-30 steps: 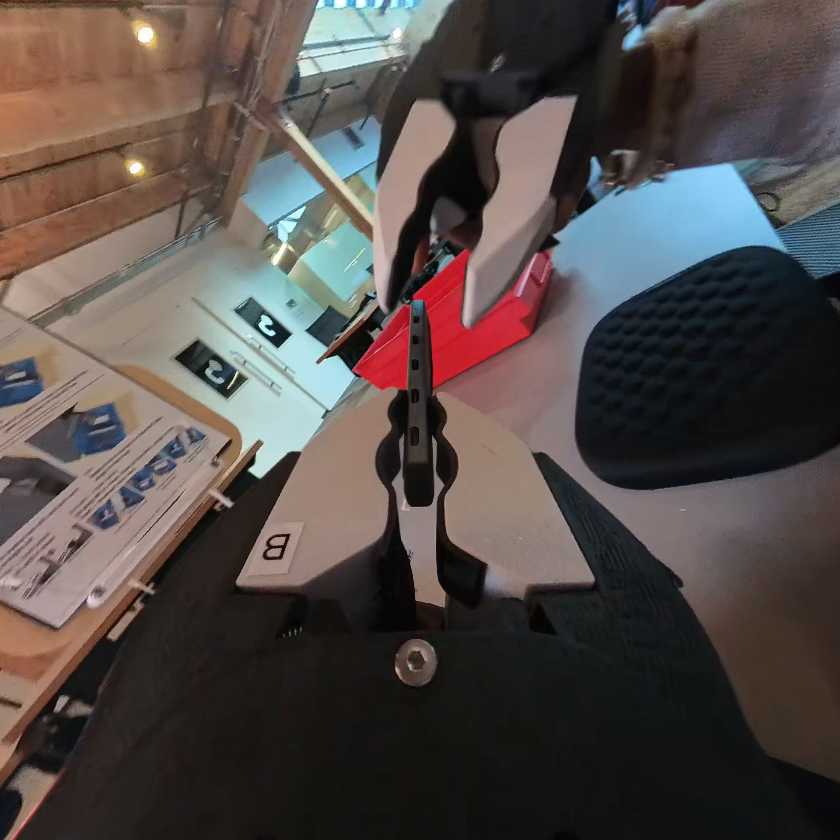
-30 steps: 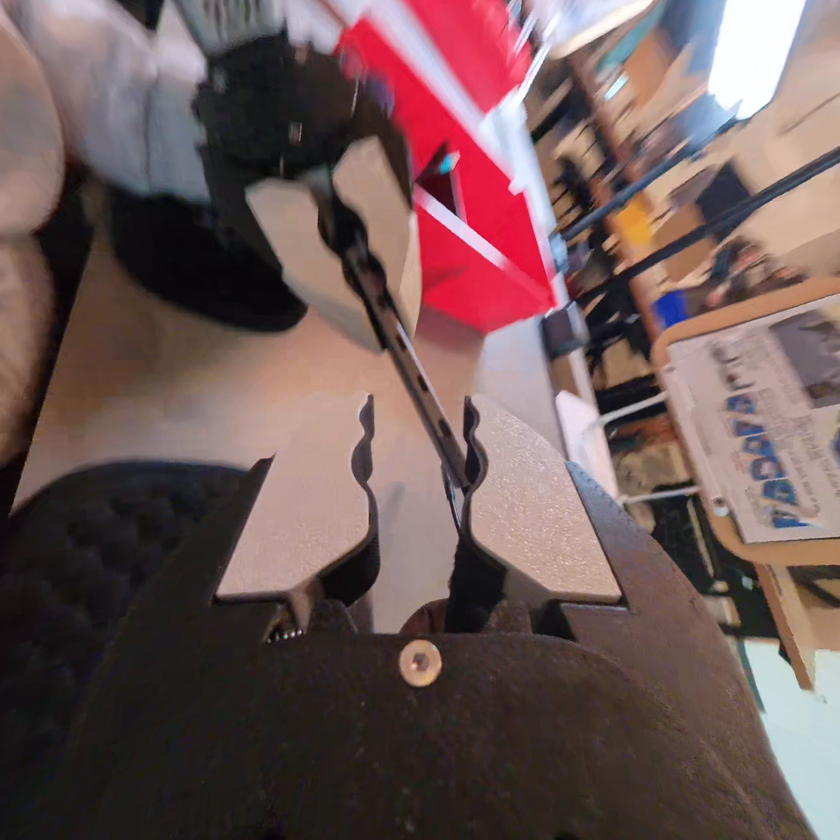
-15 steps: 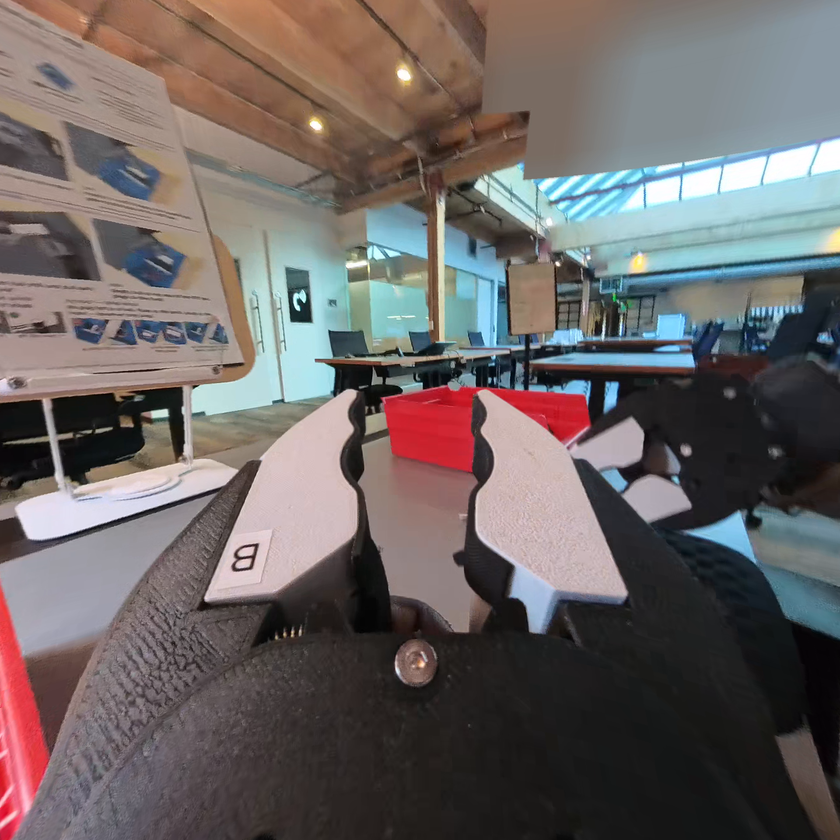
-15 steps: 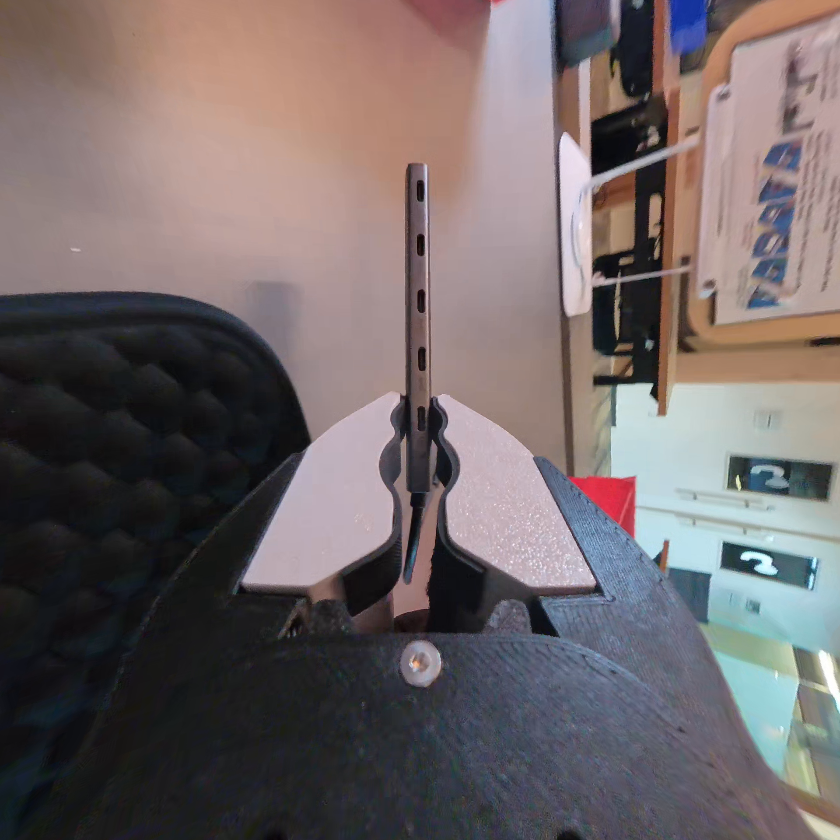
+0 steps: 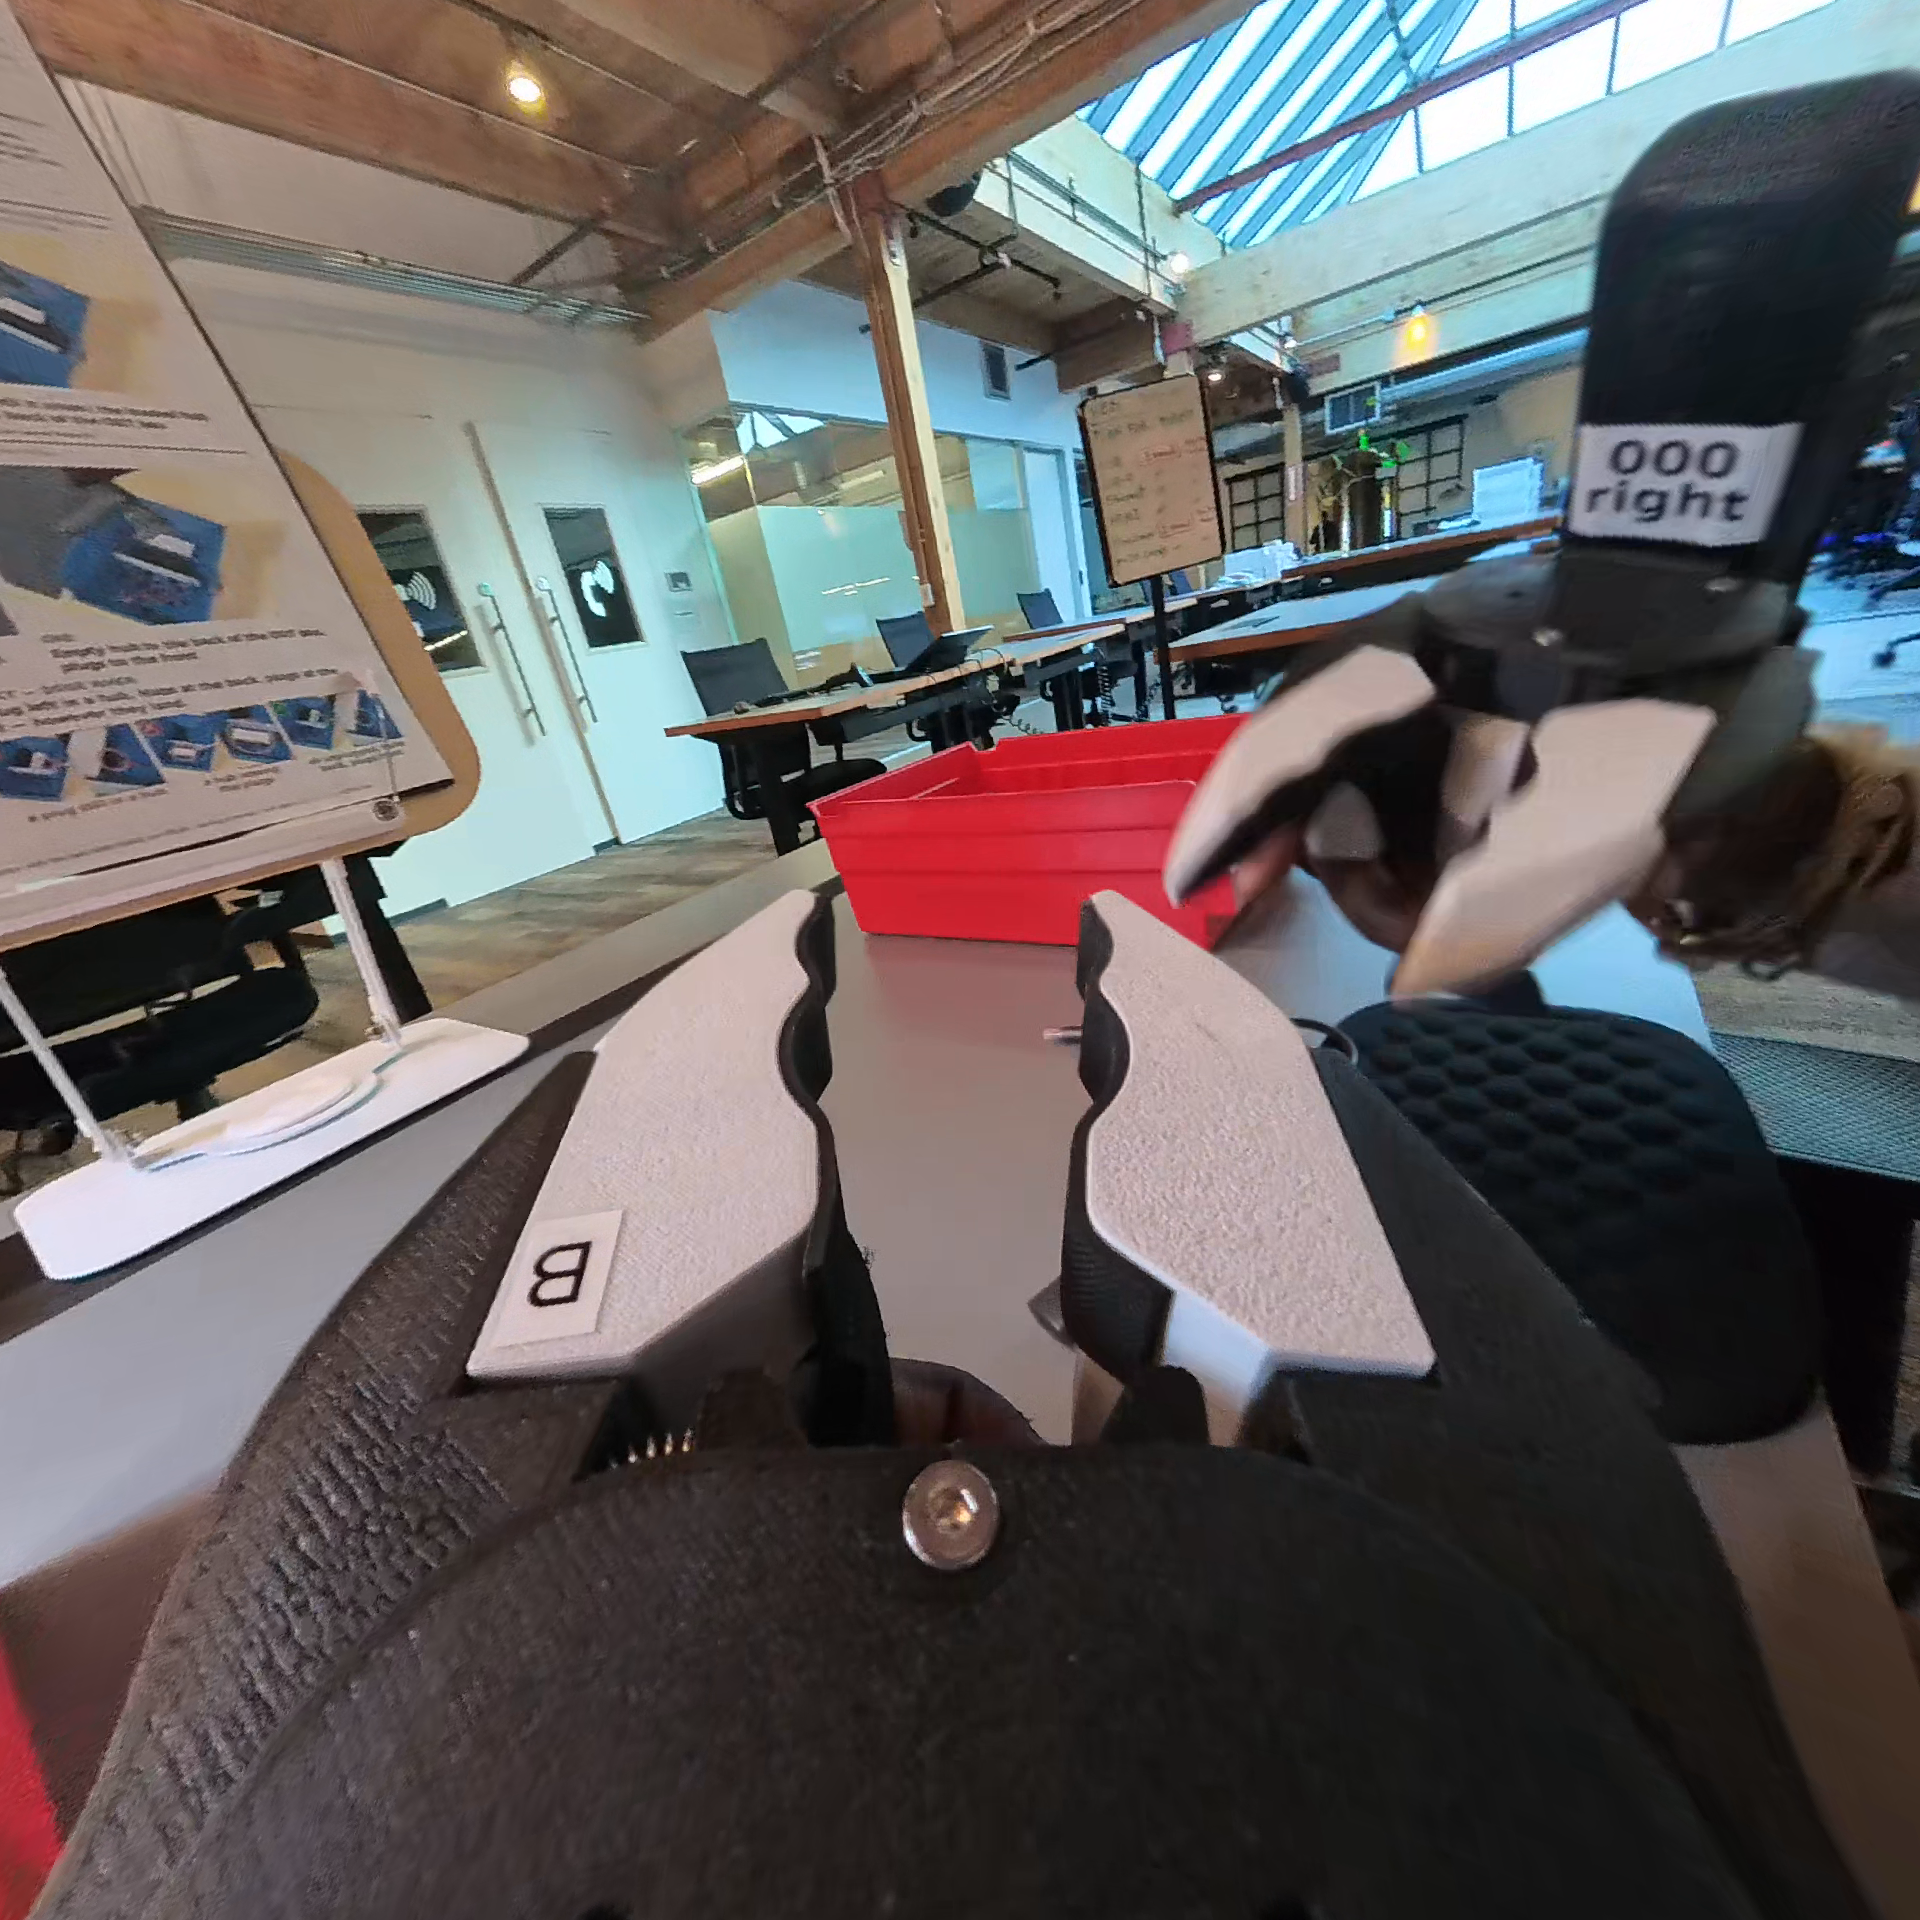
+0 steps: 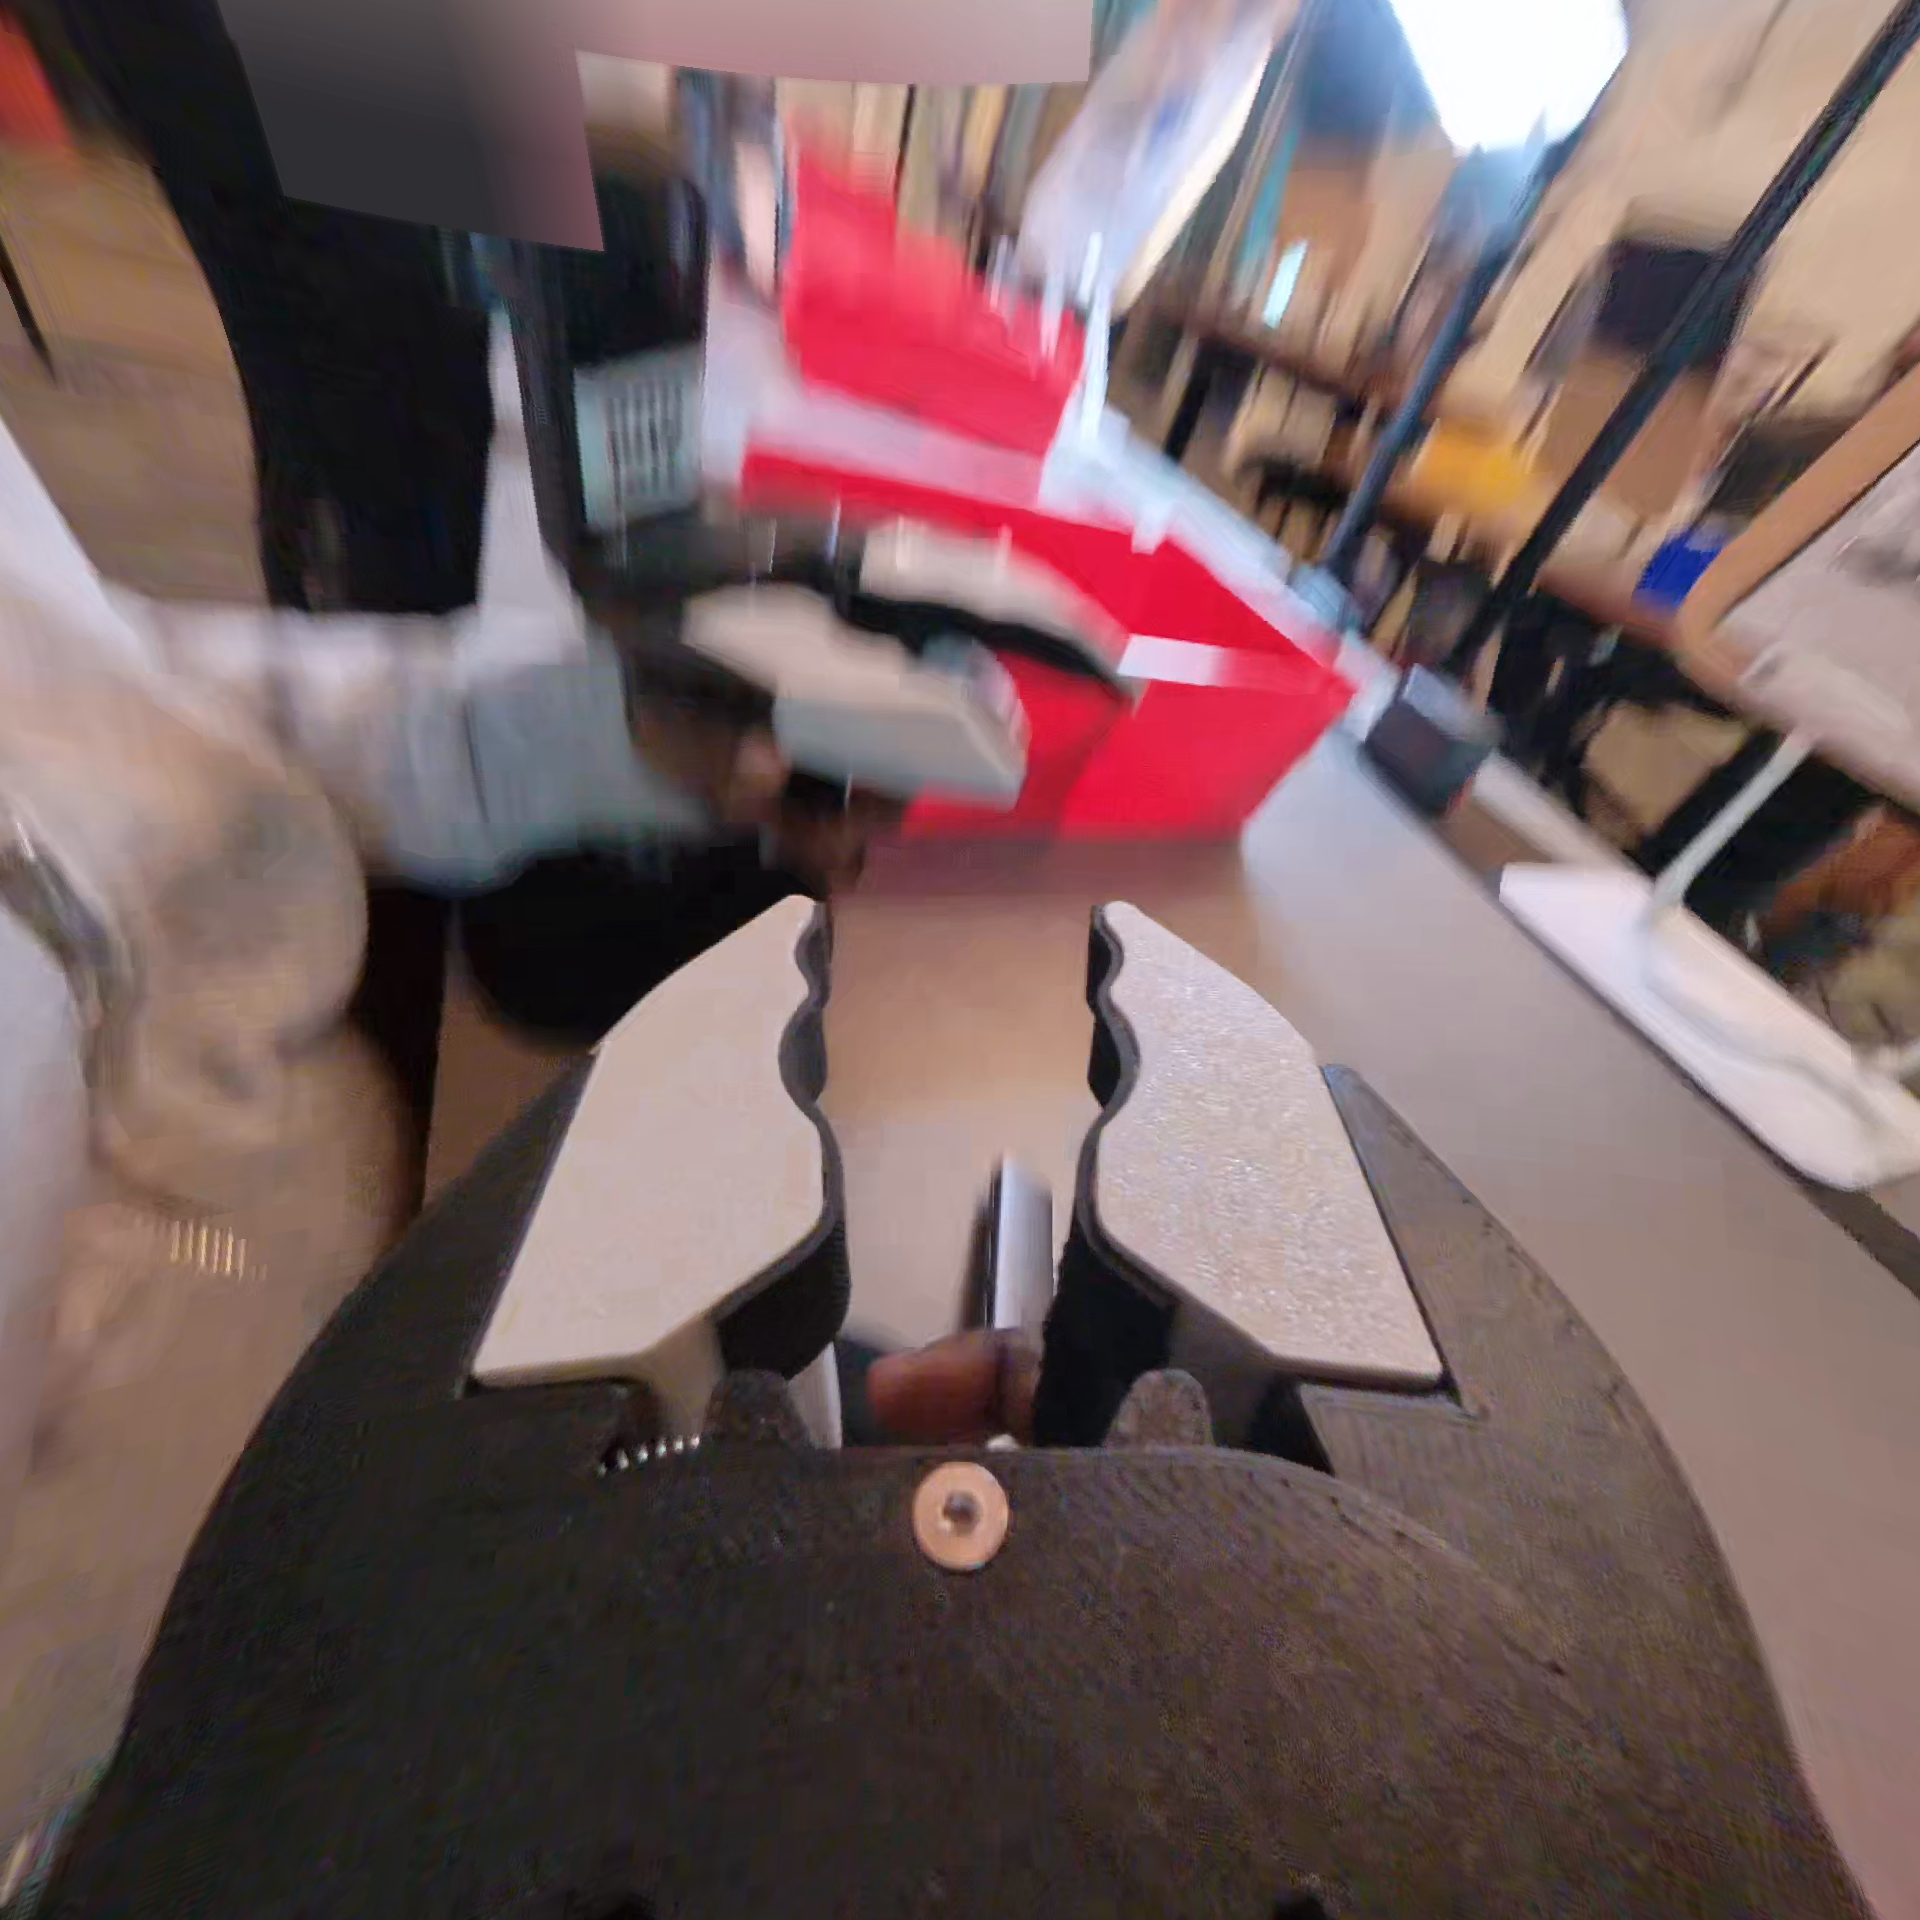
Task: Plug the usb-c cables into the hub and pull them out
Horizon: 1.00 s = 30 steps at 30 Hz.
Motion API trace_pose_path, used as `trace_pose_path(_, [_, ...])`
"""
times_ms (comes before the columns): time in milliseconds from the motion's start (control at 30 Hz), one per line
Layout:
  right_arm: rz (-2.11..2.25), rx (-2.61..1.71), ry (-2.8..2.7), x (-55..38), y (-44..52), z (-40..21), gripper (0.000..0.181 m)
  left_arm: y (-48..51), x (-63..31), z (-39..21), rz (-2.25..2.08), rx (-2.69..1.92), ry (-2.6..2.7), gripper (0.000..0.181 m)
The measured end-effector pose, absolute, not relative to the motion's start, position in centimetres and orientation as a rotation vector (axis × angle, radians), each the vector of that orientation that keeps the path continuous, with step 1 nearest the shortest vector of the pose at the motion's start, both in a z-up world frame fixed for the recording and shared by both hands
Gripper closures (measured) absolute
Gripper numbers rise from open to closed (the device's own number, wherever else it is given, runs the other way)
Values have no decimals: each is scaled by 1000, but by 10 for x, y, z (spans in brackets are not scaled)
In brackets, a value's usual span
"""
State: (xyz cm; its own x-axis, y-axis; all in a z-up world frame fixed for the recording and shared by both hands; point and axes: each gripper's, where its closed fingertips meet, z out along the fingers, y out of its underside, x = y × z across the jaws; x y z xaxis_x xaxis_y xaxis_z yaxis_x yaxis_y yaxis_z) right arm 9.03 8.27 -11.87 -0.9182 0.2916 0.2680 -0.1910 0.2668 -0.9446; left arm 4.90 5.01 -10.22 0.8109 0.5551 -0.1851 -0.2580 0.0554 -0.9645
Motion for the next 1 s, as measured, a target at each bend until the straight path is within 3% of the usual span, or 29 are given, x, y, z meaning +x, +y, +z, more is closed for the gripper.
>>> trace_pose_path(133, [2177,-115,-1538,72,97,-62,116,51,53,-102,581,-1381,-258,131])
trace_pose_path(367, [2337,-240,-1224,60,130,-49,122,11,66,-85,558,-1440,-301,120])
trace_pose_path(433, [2392,-304,-1196,54,135,-50,121,-28,63,-73,576,-1501,-392,132])
trace_pose_path(500, [2456,-319,-1175,56,139,-46,122,-73,59,-70,560,-1580,-541,133])
trace_pose_path(700, [2522,-392,-1144,50,145,-47,127,-207,25,-152,834,-2174,-1080,132])
trace_pose_path(900, [2528,-418,-1181,47,141,-51,130,-234,8,-209,804,-2517,-1187,132])
trace_pose_path(1000, [2490,-435,-1226,44,137,-56,131,-243,8,-219,816,-2625,-1187,154])
